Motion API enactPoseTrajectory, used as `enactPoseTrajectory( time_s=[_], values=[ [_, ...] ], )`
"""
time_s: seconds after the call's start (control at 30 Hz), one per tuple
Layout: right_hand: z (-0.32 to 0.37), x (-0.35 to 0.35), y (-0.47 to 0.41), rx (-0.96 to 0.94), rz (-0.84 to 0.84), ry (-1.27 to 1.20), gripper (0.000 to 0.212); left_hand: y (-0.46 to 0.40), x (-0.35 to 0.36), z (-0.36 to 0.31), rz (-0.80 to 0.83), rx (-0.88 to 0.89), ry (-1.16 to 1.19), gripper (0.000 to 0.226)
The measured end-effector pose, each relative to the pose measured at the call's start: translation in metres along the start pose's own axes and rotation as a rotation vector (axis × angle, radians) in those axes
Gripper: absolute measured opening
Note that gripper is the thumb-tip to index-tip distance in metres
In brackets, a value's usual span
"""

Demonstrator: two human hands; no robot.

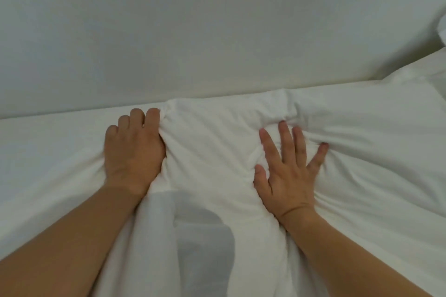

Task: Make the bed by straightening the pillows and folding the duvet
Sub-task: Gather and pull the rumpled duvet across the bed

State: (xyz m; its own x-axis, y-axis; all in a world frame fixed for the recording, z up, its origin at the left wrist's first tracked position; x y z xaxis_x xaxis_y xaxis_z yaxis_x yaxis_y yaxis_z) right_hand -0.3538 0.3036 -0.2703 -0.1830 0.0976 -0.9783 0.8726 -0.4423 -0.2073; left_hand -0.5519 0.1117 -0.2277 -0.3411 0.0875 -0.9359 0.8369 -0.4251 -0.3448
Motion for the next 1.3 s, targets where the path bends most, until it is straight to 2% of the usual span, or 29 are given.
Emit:
enactPoseTrajectory(
  time_s=[0.17,0.37,0.47,0.6,0.67,0.7,0.83,0.93,1.07,1.2,1.3],
  values=[
    [-0.002,0.002,-0.003,-0.005,0.004,-0.031,0.068,0.009,0.001,-0.002,0.046,0.067,0.000,0.031],
    [-0.002,0.000,-0.002,-0.007,-0.033,-0.036,0.068,0.007,0.009,-0.006,0.064,-0.048,-0.027,0.028],
    [0.000,-0.002,-0.004,-0.001,-0.010,-0.051,0.068,0.007,0.003,-0.005,0.162,-0.038,-0.045,0.030],
    [-0.002,-0.002,-0.005,0.008,0.034,-0.078,0.068,0.007,-0.003,-0.005,0.310,-0.047,0.008,0.039],
    [-0.002,-0.003,-0.005,0.004,0.067,-0.071,0.068,0.010,-0.018,0.000,0.277,-0.058,0.066,0.047],
    [-0.002,-0.003,-0.005,0.005,0.085,-0.067,0.068,0.016,-0.031,0.004,0.252,-0.089,0.087,0.052],
    [-0.003,0.000,-0.007,0.011,0.141,-0.083,0.069,0.080,-0.055,0.024,0.423,-0.261,0.034,0.072],
    [-0.003,0.001,-0.006,0.009,0.145,-0.099,0.069,0.117,-0.037,0.014,0.498,-0.128,-0.063,0.078],
    [-0.003,0.004,-0.006,0.010,0.131,-0.081,0.070,0.110,-0.007,0.015,0.447,-0.191,-0.059,0.080],
    [-0.001,-0.008,-0.005,0.010,0.083,-0.056,0.068,0.102,0.008,0.015,0.403,-0.177,-0.017,0.080],
    [0.006,-0.017,-0.005,0.024,0.110,0.018,0.066,0.095,0.025,0.015,0.386,-0.197,0.047,0.079]
  ],
)
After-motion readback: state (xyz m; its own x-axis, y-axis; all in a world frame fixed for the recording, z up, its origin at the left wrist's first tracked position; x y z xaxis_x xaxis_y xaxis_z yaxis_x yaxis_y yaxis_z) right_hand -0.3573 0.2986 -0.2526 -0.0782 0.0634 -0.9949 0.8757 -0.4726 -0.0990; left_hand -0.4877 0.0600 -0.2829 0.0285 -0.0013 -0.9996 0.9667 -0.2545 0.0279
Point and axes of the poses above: each hand's wrist, its own y-axis away from the middle knuckle, its own x-axis out of the palm, z = x × y, the point moved 7 cm from there along -y, towards the middle knuckle, and after that the axes turned 7 degrees about -x, right-handed, at the moved point
